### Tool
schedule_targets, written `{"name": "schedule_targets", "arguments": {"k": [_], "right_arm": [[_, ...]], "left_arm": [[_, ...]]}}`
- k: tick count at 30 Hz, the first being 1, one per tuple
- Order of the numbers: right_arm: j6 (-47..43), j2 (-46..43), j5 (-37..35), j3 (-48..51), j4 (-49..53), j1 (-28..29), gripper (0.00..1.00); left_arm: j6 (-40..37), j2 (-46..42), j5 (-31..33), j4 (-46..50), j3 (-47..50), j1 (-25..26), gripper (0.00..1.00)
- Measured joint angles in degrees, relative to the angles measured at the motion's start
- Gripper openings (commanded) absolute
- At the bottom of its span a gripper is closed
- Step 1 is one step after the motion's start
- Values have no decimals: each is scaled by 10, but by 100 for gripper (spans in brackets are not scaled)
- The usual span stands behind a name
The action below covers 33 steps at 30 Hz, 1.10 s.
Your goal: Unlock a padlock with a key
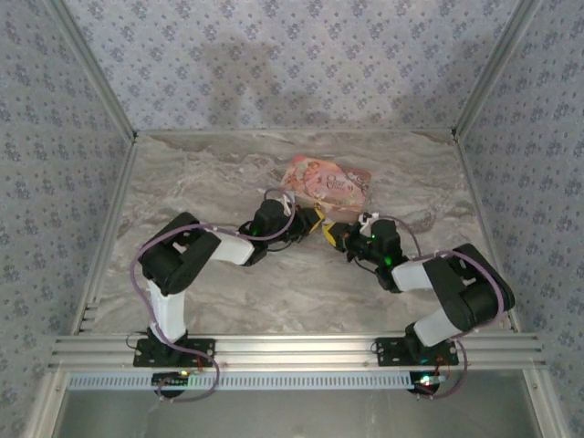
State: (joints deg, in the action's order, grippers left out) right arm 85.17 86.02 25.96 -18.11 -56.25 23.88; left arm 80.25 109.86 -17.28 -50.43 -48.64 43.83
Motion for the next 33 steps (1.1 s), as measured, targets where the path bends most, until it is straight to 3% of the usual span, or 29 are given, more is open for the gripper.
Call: {"name": "schedule_targets", "arguments": {"k": [9, 33], "right_arm": [[-66, -48, -7, -20, 101, -2, 0], [57, 2, 3, -20, 16, 2, 0]], "left_arm": [[4, 0, -1, -11, 1, 2, 10], [7, 1, 19, -13, 1, 2, 8]]}}
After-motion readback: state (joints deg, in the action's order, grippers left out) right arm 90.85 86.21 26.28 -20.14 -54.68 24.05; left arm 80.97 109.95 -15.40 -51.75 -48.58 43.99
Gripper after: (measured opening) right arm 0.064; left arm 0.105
